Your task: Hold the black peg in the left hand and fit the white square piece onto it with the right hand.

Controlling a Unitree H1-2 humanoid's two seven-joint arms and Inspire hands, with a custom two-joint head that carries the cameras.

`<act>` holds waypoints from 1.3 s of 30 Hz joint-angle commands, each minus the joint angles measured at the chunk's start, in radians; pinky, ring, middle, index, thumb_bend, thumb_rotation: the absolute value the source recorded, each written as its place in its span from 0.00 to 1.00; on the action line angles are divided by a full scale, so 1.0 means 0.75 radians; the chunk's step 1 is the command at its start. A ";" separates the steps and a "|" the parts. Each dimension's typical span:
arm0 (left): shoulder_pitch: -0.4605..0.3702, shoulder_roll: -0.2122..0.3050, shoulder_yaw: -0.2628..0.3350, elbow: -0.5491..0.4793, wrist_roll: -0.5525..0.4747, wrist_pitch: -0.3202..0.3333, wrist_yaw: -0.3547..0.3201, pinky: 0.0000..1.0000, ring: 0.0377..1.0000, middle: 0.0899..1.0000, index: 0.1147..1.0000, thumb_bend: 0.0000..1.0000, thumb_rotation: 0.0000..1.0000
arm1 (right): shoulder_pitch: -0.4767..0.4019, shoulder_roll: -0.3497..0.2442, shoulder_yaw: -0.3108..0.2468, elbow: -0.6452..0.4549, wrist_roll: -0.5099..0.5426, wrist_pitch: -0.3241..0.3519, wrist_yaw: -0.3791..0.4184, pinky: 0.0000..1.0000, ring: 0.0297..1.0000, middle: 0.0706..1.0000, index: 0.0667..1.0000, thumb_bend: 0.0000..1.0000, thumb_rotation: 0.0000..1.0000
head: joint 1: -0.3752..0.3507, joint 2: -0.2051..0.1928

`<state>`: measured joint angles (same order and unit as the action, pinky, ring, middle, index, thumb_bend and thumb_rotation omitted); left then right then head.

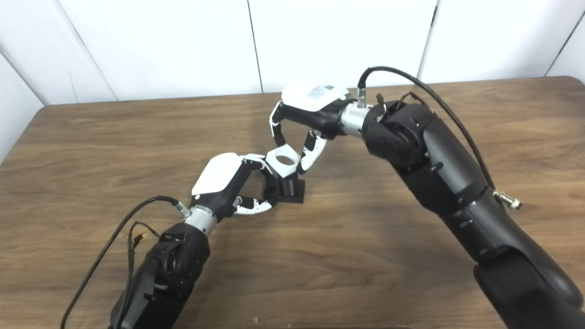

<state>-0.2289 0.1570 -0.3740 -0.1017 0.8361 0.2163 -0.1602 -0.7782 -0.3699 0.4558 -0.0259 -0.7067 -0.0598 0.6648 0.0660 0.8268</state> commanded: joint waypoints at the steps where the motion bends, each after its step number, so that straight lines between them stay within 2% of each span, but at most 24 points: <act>1: -0.037 0.000 -0.004 -0.013 0.025 -0.002 0.009 0.83 0.82 0.79 0.42 0.52 0.07 | -0.078 -0.015 -0.014 -0.010 0.011 -0.033 -0.008 0.89 0.82 0.72 0.44 0.52 0.14 | 0.005 0.003; 18: -0.033 -0.009 -0.001 -0.024 0.039 0.006 0.003 0.82 0.81 0.79 0.42 0.52 0.07 | -0.074 -0.023 0.022 0.010 0.000 -0.078 0.016 0.90 0.79 0.71 0.44 0.52 0.14 | 0.016 0.016; 29: -0.031 -0.006 0.005 -0.026 0.032 0.002 0.002 0.83 0.81 0.79 0.42 0.52 0.07 | -0.084 -0.055 0.051 0.005 -0.002 -0.124 0.073 0.88 0.78 0.70 0.44 0.52 0.14 | 0.015 0.019; 39: -0.035 -0.008 0.007 -0.026 0.032 0.003 0.003 0.83 0.81 0.79 0.42 0.52 0.07 | -0.093 -0.060 0.041 0.000 -0.001 -0.114 0.105 0.90 0.79 0.71 0.44 0.52 0.14 | 0.015 0.021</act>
<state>-0.2289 0.1489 -0.3737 -0.1028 0.8546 0.2207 -0.1651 -0.7917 -0.4041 0.4970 -0.0027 -0.7113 -0.1334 0.7429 0.0767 0.8422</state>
